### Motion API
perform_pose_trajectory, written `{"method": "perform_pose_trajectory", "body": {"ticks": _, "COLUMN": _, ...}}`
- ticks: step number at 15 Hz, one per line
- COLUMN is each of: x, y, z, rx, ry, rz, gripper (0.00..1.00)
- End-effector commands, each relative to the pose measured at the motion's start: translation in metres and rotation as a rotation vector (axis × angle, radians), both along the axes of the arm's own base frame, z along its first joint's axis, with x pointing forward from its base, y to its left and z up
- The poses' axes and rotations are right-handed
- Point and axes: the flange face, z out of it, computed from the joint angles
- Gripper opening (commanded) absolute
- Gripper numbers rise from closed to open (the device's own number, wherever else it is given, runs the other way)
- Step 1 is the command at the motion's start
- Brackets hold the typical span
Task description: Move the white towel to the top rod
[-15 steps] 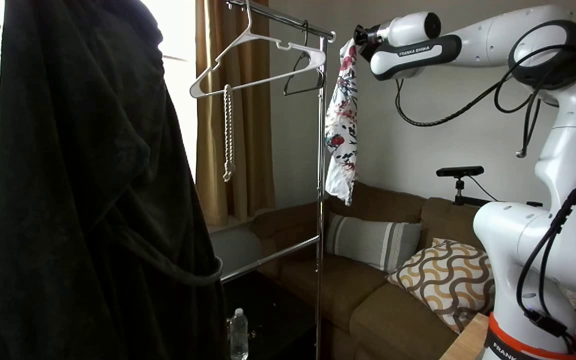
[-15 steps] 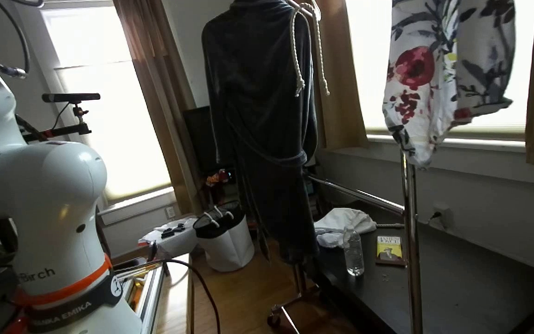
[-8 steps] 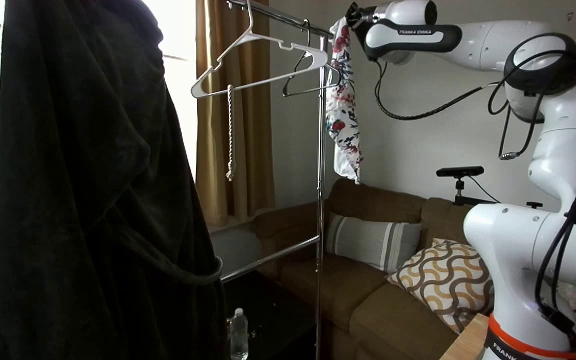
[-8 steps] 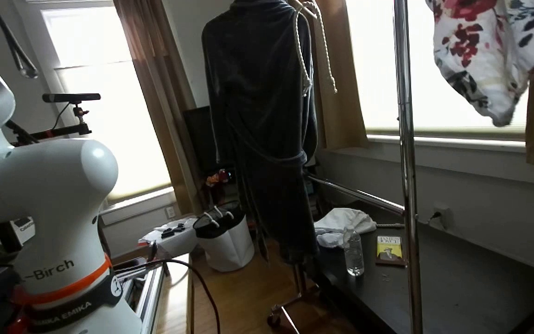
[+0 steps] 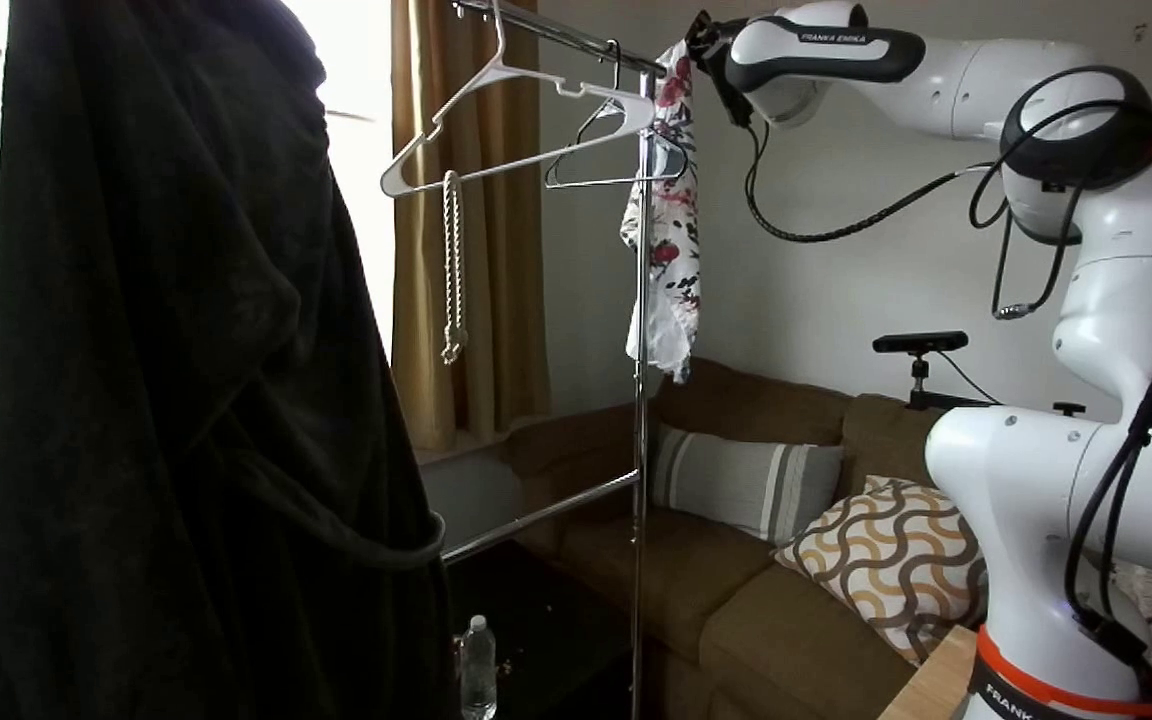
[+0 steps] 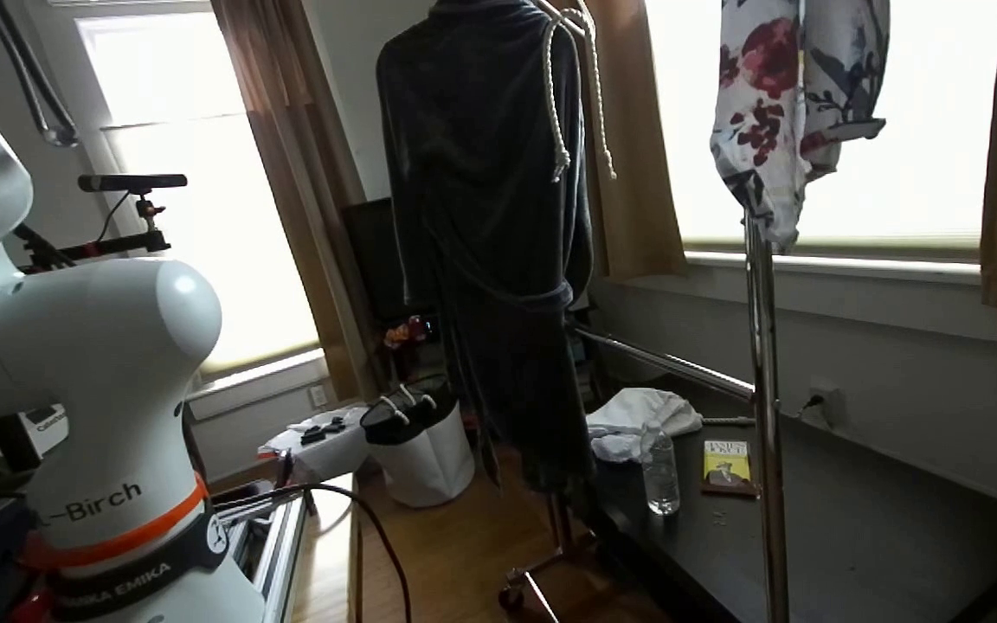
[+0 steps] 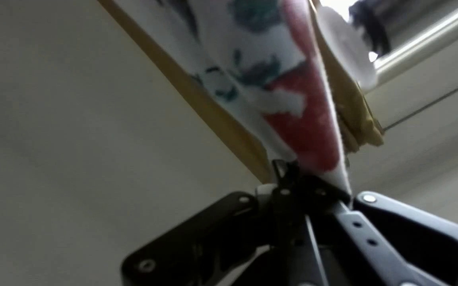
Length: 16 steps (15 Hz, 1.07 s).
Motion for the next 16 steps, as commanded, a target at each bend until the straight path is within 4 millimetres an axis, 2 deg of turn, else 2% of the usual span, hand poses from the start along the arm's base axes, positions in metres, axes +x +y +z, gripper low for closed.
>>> {"method": "perform_pose_trajectory", "body": {"ticks": 1, "x": 0.018, "y": 0.009, "z": -0.017, "rx": -0.033, "ry": 0.125, "rz": 0.037, "gripper": 0.01}}
{"method": "perform_pose_trajectory", "body": {"ticks": 5, "x": 0.028, "y": 0.012, "z": -0.013, "rx": -0.115, "ry": 0.156, "rz": 0.030, "gripper": 0.01}}
{"method": "perform_pose_trajectory", "body": {"ticks": 8, "x": 0.038, "y": 0.012, "z": -0.011, "rx": -0.158, "ry": 0.086, "rz": 0.012, "gripper": 0.01}}
{"method": "perform_pose_trajectory", "body": {"ticks": 13, "x": 0.051, "y": 0.024, "z": 0.005, "rx": -0.278, "ry": -0.038, "rz": 0.039, "gripper": 0.01}}
{"method": "perform_pose_trajectory", "body": {"ticks": 16, "x": 0.049, "y": 0.028, "z": 0.020, "rx": -0.304, "ry": -0.082, "rz": 0.065, "gripper": 0.01}}
